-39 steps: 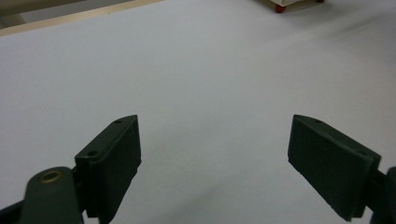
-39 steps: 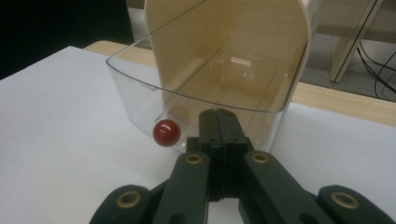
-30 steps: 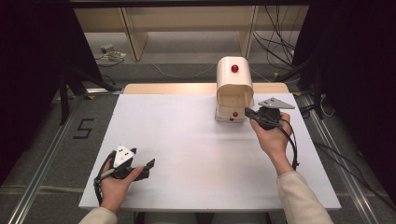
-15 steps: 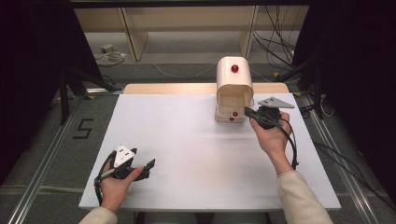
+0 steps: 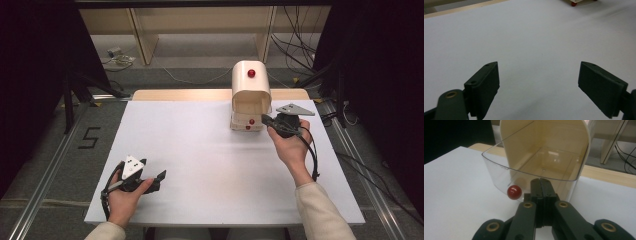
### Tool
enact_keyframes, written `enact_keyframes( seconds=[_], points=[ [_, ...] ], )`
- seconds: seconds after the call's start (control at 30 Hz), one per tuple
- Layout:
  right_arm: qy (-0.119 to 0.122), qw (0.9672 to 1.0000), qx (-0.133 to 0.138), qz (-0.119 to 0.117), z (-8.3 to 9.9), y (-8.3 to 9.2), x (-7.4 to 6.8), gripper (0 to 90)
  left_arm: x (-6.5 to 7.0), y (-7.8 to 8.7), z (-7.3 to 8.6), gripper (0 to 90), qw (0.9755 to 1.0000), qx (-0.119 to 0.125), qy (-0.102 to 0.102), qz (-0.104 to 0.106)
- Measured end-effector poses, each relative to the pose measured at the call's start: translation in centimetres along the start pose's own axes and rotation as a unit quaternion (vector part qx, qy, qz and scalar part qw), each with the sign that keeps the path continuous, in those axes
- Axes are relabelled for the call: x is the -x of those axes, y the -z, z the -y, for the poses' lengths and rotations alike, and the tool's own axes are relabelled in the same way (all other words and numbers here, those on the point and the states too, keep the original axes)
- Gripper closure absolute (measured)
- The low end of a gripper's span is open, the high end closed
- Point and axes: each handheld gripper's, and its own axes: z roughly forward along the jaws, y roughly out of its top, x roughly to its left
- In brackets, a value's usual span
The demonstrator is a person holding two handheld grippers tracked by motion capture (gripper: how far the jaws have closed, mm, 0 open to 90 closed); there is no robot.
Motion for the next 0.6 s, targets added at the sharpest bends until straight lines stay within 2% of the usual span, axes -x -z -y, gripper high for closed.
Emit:
enact_keyframes(
  seconds=[0.6],
  points=[
    [-0.001, 1.0, 0.002, -0.001, -0.06, -0.19, 0.0, 90.0, -0.01, 0.0, 0.0, 16.9, 1.0, 0.002, 0.003, 0.0]
  ],
)
